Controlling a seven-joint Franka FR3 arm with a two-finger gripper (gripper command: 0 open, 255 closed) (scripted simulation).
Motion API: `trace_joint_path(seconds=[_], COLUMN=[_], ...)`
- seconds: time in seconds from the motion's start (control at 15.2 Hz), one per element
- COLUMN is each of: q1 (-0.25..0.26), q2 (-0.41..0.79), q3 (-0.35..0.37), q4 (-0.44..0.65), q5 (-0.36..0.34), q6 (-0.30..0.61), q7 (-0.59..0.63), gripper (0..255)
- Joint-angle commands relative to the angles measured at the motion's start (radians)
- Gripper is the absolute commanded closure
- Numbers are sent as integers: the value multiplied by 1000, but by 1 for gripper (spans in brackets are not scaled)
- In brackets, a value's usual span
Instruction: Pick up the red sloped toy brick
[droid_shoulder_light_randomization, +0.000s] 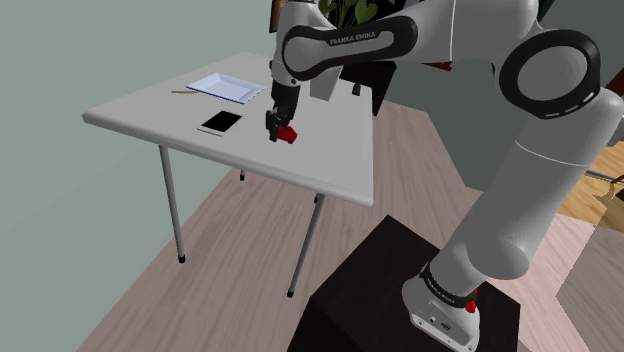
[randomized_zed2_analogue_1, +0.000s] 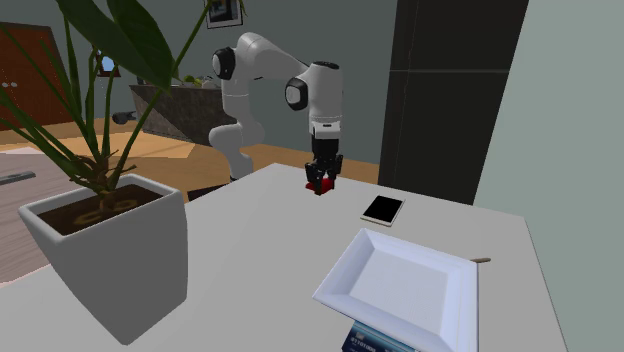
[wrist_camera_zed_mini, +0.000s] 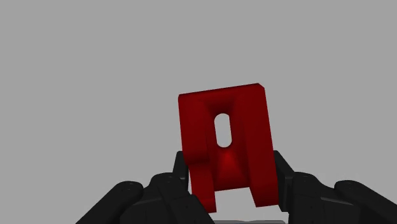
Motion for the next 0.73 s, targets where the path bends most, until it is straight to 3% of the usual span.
trace_joint_path(seconds=[0.0,0.66], q1=[-1,-1], q2=[-7,-27], q3=[-1,0], q4=[16,125], q5=[1,4], q6=[-24,-154], q7=[-2,-5], gripper=[255,255])
